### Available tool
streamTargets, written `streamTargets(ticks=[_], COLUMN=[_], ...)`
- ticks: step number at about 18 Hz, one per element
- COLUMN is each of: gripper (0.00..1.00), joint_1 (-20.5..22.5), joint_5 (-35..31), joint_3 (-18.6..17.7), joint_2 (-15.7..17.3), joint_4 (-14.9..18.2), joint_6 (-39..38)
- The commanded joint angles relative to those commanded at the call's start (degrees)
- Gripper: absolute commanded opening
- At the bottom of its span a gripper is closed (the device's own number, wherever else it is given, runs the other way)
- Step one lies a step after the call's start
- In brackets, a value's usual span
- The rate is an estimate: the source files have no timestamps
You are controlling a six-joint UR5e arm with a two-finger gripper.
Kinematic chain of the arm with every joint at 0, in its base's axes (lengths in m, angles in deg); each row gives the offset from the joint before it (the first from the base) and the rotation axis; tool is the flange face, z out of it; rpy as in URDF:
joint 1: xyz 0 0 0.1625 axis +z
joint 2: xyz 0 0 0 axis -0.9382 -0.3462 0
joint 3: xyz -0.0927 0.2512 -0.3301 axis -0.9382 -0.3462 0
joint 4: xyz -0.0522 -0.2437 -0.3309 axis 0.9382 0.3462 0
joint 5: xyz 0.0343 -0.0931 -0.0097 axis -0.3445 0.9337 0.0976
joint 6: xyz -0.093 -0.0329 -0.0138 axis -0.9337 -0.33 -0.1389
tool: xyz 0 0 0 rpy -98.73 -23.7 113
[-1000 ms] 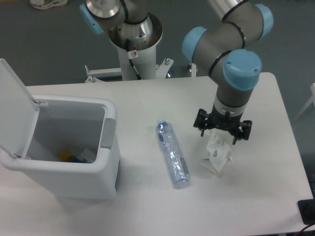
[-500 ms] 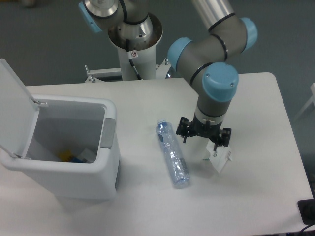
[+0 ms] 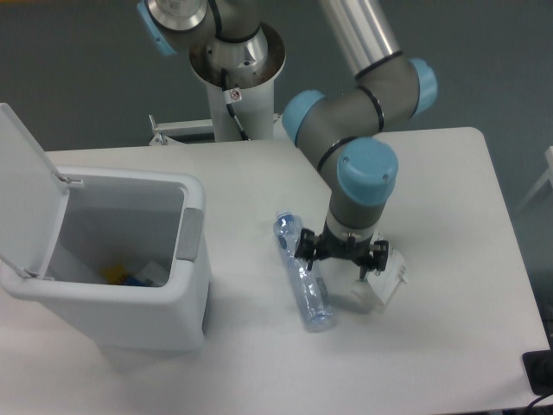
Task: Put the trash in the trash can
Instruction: 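Move the gripper over the clear plastic bottle and lower it, then close the gripper around the bottle's middle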
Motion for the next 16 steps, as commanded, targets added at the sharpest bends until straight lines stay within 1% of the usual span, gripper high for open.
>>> streamTargets(ticks=[2, 5, 9, 11, 13, 16], gripper=[1.00, 1.00, 1.00, 1.00, 1.00, 0.88], joint_1=[-0.70, -2.20, -2.64, -4.48, -5.63, -5.80], joint_5=[-0.53, -2.63, -3.42, -7.28, -9.14, -9.58], joint_3=[0.00, 0.00, -0.09, 0.09, 0.44, 0.53], joint_2=[-0.88, -2.29, -3.08, -4.22, -5.01, -5.63], joint_4=[-1.50, -1.68, -1.77, -1.77, -1.68, -1.68], joint_6=[-1.16, -2.30, -3.53, -5.10, -6.16, -6.78])
